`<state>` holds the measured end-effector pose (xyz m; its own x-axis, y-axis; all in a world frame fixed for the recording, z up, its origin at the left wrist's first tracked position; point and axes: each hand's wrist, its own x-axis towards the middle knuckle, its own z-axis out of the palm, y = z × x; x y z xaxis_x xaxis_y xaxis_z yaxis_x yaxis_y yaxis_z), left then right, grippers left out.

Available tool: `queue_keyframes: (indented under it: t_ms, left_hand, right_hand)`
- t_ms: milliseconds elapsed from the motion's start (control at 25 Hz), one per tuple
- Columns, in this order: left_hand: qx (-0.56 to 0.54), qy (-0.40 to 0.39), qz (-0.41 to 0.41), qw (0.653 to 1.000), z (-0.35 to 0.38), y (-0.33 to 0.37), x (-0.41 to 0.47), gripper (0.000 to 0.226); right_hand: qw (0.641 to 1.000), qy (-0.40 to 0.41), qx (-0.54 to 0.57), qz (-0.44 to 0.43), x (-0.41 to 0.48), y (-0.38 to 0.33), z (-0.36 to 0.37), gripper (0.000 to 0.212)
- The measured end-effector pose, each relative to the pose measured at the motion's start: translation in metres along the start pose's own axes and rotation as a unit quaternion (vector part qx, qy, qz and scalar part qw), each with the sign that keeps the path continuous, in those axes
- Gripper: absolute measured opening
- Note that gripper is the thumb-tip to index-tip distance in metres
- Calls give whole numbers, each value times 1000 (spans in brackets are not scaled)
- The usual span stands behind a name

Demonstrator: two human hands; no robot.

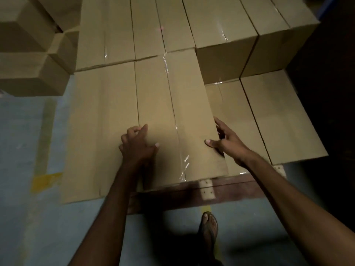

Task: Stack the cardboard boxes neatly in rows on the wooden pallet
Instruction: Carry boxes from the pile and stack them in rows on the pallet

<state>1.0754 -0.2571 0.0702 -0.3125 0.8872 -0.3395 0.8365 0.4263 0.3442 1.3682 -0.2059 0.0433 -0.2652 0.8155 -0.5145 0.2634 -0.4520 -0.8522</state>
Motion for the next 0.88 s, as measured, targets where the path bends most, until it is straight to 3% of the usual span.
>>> queue_keyframes:
  t_ms: [120, 360, 480, 600, 760, 880]
  left_hand:
    - [-46, 26, 15, 998, 3, -21, -1, 81]
    - [-23, -29, 90, 995, 6, -63, -5, 103]
    - [-17, -93, 146, 985, 3, -79, -17, 134]
    - [46, -161, 207, 964, 4, -98, -33, 146]
    - [113, -103, 278, 948, 13, -111, -49, 121]
    - [126, -79, 307, 940, 16, -105, -53, 104]
  right_hand:
    - [1000, -10, 3, -7, 4, 7, 5, 90]
    - [999, 42, 0, 26, -6, 15, 8, 84]
    - [994, 108, -19, 28, -24, 19, 21, 78]
    - [989, 126, -72, 36, -51, 24, 31, 94]
    - [986, 25, -167, -12, -82, 35, 39, 136]
    - [977, 19, -208, -39, -80, 35, 32, 139]
